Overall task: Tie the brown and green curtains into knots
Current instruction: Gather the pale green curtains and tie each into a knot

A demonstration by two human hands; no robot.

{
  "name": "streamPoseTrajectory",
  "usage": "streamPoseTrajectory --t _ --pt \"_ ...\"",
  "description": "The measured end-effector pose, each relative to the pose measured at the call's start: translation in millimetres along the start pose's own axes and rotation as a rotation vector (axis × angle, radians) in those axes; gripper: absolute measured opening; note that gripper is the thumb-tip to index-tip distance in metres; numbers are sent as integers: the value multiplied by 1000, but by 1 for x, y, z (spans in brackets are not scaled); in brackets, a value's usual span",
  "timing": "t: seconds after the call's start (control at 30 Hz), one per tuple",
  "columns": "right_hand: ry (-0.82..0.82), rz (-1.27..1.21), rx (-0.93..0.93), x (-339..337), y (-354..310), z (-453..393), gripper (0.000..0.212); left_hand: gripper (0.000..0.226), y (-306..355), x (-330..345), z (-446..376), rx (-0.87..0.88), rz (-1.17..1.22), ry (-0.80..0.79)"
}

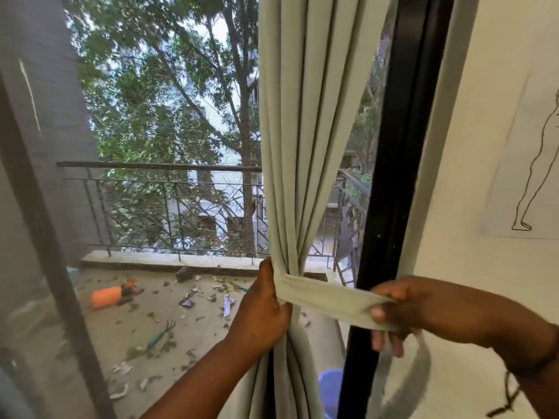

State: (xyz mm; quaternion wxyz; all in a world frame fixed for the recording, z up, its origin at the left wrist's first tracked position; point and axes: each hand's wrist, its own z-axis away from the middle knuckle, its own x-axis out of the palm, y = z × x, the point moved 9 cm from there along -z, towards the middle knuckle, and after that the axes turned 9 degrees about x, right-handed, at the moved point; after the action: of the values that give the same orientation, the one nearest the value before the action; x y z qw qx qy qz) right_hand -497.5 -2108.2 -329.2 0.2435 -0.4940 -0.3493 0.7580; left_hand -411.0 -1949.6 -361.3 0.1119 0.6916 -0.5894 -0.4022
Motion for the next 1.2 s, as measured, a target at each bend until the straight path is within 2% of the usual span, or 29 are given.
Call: streamPoseTrajectory --t 0.07,0.2,0.27,0.33,0.43,0.5,0.53,0.6,0.63,0.7,0.8,0.9,0.93,1.0,1.07,1.13,1.2 --pt "65 -69 16 -21 15 6 26 48 -7 -4 1 -39 70 24" --pt "301 107 69 -45 28 -30 22 43 -4 6 3 -126 404 23" --pt "376 181 55 -51 19 -54 17 44 3 16 8 -179 558 -36" --pt "368 240 28 -45 2 -76 15 48 10 25 17 -221 668 -134" --pt "284 258 -8 -19 -37 -90 36 63 20 29 26 -272 741 -243" --pt "207 301 9 -1 -53 -90 43 67 25 26 25 -245 714 -299" --pt "199 306 76 5 -55 -88 43 65 26 25 24 -226 682 -313" --pt "246 323 180 8 -51 -82 38 66 24 21 21 -220 612 -290" --pt "239 311 175 15 -49 -86 35 66 21 17 20 -228 573 -252" --pt "211 163 39 26 -58 -94 26 60 15 8 15 -212 464 -145" --pt "362 -216 -17 3 -48 -113 14 67 4 -15 7 -174 177 43" --pt "329 -618 -47 2 -34 -109 27 96 -13 -26 3 -223 -254 69" --pt "289 -686 -115 7 -41 -102 34 100 -13 -28 1 -205 -375 71" --pt "179 -664 -236 27 -61 -89 53 100 -14 -29 -1 -183 -501 81" --pt "191 -567 -259 40 -75 -84 65 101 -13 -26 -2 -144 -509 84" --pt "447 -502 -217 25 -71 -89 57 97 -7 -18 1 -58 -281 104" --pt "745 -427 -154 5 -63 -85 34 95 3 -13 7 6 57 130"
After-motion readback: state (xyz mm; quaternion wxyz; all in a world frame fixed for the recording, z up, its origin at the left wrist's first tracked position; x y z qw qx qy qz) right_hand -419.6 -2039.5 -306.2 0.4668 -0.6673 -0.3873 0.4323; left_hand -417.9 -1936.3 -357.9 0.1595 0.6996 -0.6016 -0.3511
